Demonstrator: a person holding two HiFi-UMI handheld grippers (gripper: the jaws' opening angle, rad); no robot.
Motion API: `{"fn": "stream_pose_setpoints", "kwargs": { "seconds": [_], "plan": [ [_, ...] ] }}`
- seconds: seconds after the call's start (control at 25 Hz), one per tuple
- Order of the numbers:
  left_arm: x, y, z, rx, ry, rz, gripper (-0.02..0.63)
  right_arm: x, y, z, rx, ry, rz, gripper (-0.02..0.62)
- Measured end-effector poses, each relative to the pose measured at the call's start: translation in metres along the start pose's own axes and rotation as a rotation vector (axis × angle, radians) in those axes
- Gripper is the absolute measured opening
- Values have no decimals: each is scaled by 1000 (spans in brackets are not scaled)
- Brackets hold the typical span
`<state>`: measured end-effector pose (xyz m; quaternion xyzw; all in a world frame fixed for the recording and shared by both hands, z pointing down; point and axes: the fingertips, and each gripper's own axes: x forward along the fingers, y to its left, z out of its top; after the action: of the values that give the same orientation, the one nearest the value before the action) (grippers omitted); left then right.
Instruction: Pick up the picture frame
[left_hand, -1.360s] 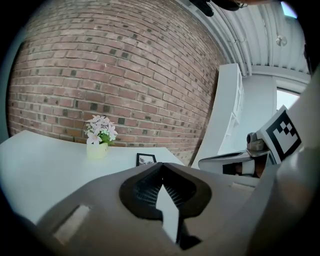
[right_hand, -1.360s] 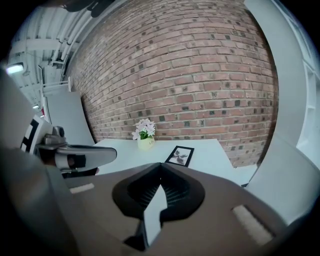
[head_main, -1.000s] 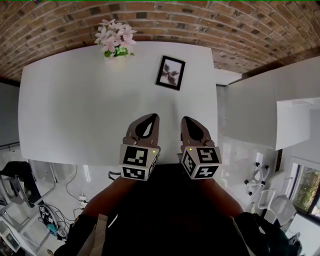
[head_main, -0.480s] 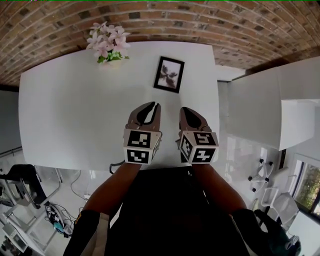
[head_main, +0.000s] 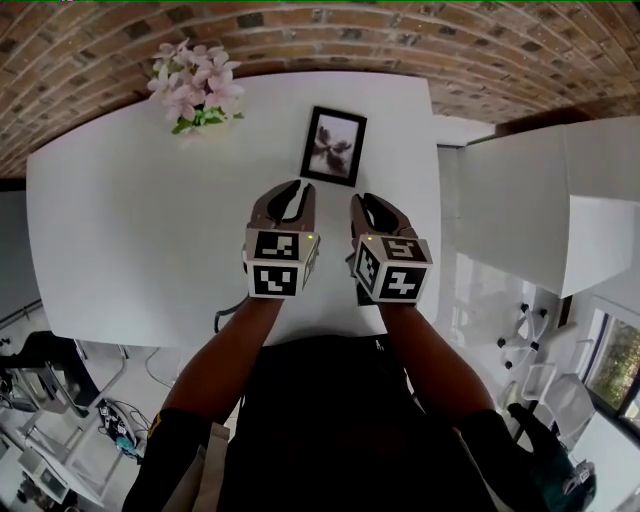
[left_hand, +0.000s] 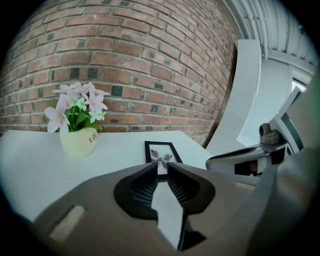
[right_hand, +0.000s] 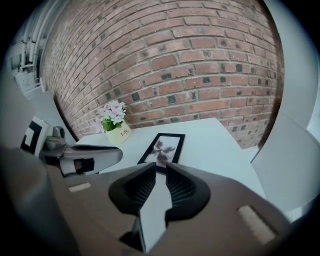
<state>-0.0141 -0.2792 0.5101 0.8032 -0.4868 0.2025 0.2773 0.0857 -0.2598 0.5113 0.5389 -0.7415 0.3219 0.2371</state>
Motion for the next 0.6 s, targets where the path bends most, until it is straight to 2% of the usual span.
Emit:
{"fn": "stream_pose_setpoints", "kwargs": {
  "seconds": [0.32,0.6],
  "plan": [
    [35,20,-18,-23,91,6,86,36,-13,-4,78,56,7,84],
    [61,27,-24,-46,134,0,117,59,-25,-10,85,95,-11,100]
  ]
}}
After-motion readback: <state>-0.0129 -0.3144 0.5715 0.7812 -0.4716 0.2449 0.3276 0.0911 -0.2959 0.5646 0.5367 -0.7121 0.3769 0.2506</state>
